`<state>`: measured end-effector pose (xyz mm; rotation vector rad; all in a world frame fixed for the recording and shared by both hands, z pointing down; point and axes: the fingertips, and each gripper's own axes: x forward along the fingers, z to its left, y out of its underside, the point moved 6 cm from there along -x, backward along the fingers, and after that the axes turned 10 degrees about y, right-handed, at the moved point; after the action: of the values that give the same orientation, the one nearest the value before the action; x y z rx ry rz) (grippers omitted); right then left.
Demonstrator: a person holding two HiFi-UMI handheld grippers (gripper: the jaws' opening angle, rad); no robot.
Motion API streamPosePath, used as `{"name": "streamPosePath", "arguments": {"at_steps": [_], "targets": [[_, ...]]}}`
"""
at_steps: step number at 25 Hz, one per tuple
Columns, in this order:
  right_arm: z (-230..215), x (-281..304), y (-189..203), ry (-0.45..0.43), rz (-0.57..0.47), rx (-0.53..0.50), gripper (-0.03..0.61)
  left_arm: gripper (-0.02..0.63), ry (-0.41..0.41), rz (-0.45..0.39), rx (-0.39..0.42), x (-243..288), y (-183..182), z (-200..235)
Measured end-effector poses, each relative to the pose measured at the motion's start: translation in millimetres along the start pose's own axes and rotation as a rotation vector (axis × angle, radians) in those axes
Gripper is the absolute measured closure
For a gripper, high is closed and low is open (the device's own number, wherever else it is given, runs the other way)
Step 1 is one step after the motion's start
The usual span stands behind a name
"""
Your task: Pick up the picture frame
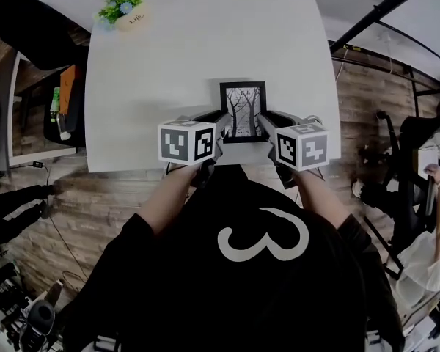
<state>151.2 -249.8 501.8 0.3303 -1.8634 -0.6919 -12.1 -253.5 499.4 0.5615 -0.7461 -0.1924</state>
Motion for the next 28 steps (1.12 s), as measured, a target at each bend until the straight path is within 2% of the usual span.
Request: {"name": "streamPosePath", "arguments": {"at_steps": [9, 21, 28], "targets": [[12, -38, -16, -0.025, -0.094, -0.036, 0.480, 0.515, 0.003, -0.097, 0.048, -30, -10, -31], [39, -91, -44, -0.103, -0.250, -0.155, 0.479, 0.515, 0.010, -0.240, 0.088, -84, -21, -71], [60, -112, -50, -0.115, -0.311, -0.163, 0.480, 0.520, 0.012, -0.301, 0.118, -118, -23, -86]]}}
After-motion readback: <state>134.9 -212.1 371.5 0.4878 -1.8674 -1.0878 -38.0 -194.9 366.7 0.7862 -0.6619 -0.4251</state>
